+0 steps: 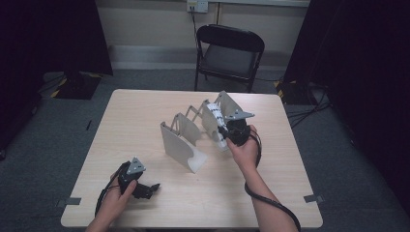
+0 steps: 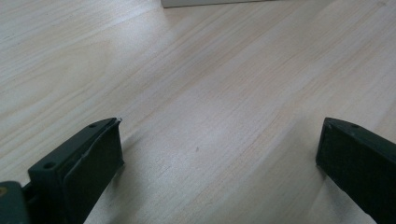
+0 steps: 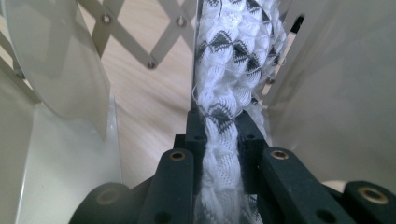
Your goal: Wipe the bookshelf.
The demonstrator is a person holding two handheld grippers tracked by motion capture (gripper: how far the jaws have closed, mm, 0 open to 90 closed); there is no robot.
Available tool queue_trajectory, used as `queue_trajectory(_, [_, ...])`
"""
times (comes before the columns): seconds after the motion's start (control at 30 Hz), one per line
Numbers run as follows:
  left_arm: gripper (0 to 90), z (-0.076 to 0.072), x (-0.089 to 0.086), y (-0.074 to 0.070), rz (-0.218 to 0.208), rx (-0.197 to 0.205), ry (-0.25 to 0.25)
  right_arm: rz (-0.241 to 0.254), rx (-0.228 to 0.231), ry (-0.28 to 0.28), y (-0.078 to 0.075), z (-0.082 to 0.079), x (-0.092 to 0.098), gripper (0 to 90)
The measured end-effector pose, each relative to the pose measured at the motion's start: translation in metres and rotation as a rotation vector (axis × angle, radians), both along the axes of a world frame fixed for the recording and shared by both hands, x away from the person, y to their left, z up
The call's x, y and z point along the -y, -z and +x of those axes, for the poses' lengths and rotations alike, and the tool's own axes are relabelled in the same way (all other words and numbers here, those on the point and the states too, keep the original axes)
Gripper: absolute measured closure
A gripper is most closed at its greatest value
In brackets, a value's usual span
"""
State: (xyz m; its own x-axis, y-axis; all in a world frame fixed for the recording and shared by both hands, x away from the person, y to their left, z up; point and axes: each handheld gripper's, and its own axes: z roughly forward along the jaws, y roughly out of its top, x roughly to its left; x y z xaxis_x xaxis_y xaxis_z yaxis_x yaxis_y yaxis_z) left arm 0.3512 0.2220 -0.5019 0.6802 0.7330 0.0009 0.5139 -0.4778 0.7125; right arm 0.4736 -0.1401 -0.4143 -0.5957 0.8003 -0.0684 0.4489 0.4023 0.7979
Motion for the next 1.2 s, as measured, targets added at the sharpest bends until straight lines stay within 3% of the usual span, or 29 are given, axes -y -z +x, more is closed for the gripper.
queue_trajectory(0.47, [0.1,0.000,0.001,0.000,-0.005,0.000,-0.005,-0.039,-0.098,-0.003,0.053,-0.005,-0.001,79.2])
queue_trajectory(0.67, [0.2,0.000,0.000,0.000,-0.006,-0.002,-0.004,-0.045,-0.118,0.003,0.062,-0.009,0.000,78.8])
queue_trajectory(0.9, [0.2,0.000,0.001,0.000,-0.008,0.000,-0.007,-0.042,-0.085,0.023,0.041,-0.009,0.013,78.6])
queue_trajectory(1.2, [0.2,0.000,0.001,0.000,-0.007,-0.001,-0.005,0.008,0.044,0.037,-0.027,-0.003,0.017,78.6])
